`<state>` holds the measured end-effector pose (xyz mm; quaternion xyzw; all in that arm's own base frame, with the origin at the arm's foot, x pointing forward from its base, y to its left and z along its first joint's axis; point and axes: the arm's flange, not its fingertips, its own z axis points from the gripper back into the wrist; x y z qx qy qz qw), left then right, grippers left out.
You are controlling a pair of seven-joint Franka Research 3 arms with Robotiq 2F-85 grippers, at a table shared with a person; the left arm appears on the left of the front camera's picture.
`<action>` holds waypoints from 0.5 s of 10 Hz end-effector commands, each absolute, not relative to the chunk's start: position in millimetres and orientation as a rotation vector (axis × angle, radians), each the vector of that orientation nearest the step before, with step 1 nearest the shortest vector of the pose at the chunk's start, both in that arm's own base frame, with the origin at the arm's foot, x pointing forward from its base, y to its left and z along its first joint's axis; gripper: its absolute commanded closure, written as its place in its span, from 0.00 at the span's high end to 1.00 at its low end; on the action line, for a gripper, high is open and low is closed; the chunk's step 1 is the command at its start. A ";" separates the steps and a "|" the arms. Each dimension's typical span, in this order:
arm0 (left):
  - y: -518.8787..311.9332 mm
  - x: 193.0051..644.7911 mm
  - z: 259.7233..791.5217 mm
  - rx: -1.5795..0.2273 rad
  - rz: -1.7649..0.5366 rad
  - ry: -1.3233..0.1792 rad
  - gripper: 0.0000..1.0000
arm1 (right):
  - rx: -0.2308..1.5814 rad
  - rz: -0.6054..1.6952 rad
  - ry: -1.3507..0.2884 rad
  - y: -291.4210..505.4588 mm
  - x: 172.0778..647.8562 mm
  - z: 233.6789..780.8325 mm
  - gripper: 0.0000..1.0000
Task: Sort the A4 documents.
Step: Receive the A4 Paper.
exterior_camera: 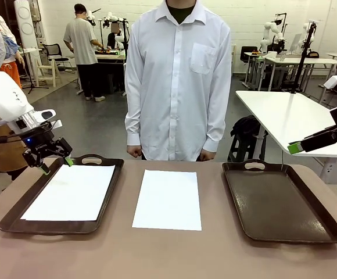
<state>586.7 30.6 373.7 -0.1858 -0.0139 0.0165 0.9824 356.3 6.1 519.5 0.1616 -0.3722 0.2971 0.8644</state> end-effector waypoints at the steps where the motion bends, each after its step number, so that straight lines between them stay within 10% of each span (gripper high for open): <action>1: -1.4 552.9 440.4 -0.244 -0.119 -0.254 1.00 | 0.341 0.623 -0.779 6.4 356.5 519.0 1.00; 5: -16.4 479.6 533.1 -0.277 -0.587 -0.494 1.00 | 0.341 0.623 -0.779 6.4 356.5 519.0 1.00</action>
